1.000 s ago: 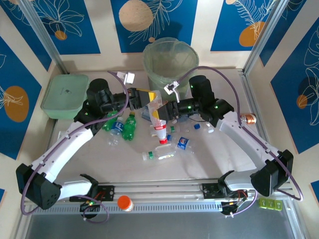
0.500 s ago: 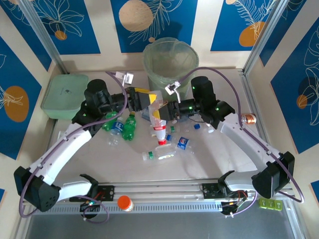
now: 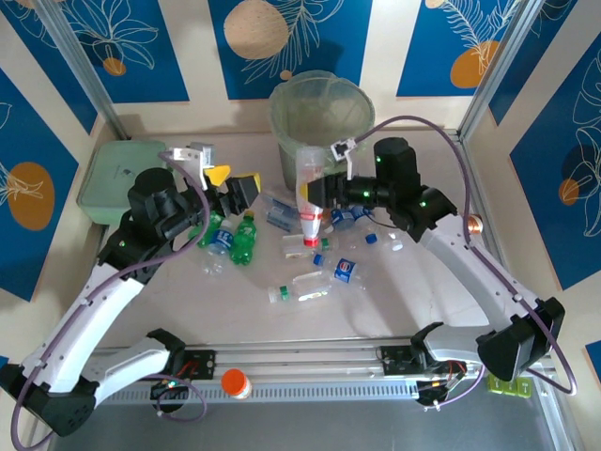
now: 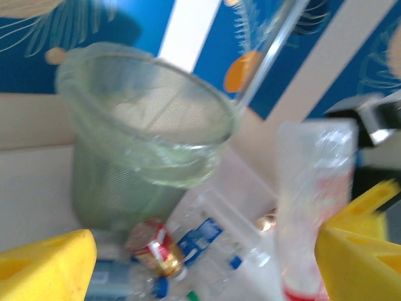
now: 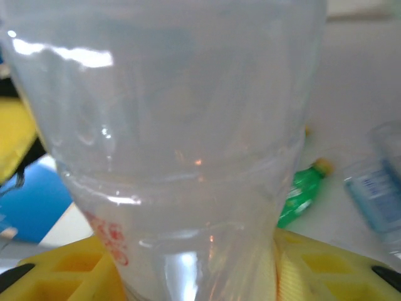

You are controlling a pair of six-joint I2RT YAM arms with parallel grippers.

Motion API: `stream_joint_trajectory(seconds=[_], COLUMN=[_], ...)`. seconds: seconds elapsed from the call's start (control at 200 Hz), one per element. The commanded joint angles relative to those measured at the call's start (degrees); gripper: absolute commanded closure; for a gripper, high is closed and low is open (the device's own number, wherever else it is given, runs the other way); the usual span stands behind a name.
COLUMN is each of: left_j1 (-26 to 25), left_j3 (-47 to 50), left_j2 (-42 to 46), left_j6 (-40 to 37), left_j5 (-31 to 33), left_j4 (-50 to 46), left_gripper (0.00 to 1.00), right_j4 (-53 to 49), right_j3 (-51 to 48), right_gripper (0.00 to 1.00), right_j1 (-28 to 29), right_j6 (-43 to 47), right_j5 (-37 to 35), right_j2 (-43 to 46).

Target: Put the plastic bottles in the bin

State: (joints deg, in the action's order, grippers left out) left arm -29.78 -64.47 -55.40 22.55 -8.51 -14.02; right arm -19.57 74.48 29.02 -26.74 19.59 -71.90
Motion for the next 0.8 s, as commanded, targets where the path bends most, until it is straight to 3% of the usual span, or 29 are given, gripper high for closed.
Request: stream_joint_trajectory(seconds=[0.0,0.275,0.49,0.795], left_j1=[-0.4,-0.4,-0.4,-0.4], left_j3=[2.7,4.9,6.5,7.4], left_j2=[-0.3,0.1,0.2,1.3], left_j6=[-1.8,-5.0,-6.2,-7.1], left_j5=[4.1,2.2,2.3,2.2], left_j4=[-5.3,-5.8,-4.9,-4.2], left_gripper=[0.11,0.12,0.13,0.13], right_j4=[-0.7,-1.3,-2.9,-15.3], right_j3=[5.3,22.2,39.0,65.0], right_gripper=[0.49,0.5,0.5,0.51], right_j1=[-1.9,-7.0,-10.1,-12.0], right_j6=[1.9,3.5,6.0,5.0], right_j5=[-11.0,-17.1,-20.4,-19.1], right_j2=[-1.4,-11.9,-25.1,-46.7])
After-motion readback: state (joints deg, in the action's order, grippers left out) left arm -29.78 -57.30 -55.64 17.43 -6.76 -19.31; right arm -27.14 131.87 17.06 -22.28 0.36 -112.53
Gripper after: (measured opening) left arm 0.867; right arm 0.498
